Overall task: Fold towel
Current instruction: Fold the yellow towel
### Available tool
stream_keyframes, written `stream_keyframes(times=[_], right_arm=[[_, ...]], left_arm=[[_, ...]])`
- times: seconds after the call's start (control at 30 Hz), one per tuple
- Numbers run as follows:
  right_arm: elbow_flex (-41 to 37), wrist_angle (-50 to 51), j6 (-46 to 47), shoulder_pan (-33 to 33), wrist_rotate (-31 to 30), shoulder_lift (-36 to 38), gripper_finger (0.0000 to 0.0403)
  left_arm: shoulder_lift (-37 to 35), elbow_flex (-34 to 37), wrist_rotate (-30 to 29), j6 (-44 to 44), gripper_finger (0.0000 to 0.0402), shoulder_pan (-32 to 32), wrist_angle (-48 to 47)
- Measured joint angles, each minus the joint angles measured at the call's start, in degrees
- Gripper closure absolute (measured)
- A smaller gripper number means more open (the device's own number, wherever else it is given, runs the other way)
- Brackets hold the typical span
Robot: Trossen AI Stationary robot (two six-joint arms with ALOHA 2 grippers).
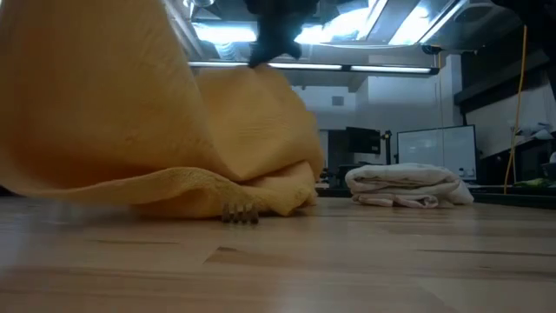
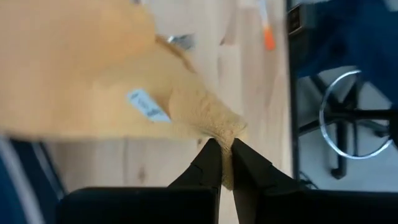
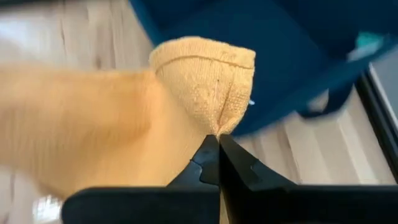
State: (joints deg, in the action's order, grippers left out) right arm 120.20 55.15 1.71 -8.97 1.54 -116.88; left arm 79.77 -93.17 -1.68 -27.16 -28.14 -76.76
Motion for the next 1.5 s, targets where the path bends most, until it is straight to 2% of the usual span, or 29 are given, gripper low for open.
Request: stream_keyframes(times=[0.2, 0.4, 0.67, 0.87, 1.0, 1.2, 1.5], right_arm=[[3.72, 18.59, 2.0, 0.69, 0.57, 0.09, 0.0403], [2.87, 35.09, 6.61, 5.07, 2.12, 0.15, 0.0403], [-0.9, 34.79, 10.85, 14.51, 2.42, 0.3, 0.0403], [-6.05, 30.86, 13.08, 21.26, 0.54, 0.04, 0.0403], [-10.31, 25.88, 13.08, 24.61, -2.19, -0.35, 0.0403], [-16.68, 15.21, 13.08, 27.66, -2.47, -0.35, 0.0402], [-21.88, 4.38, 13.27, 30.91, -2.57, -0.39, 0.0346]], left_arm=[[0.0, 0.0, -2.71, -5.58, 0.0396, 0.0, -6.92], [0.0, 0.0, -3.71, -7.58, 0.0394, 0.0, -7.76], [0.0, 0.0, -5.62, -9.71, 0.0393, -0.37, -7.79], [1.33, 0.0, -5.74, -10.31, 0.0396, -2.19, -7.64], [3.28, 0.0, -6.04, -10.38, 0.0392, -3.42, -7.46], [7.27, 0.0, -6.27, -10.38, 0.0395, -5.07, -6.95], [13.44, 0.0, -6.36, -12.83, 0.0391, -8.13, -6.05]])
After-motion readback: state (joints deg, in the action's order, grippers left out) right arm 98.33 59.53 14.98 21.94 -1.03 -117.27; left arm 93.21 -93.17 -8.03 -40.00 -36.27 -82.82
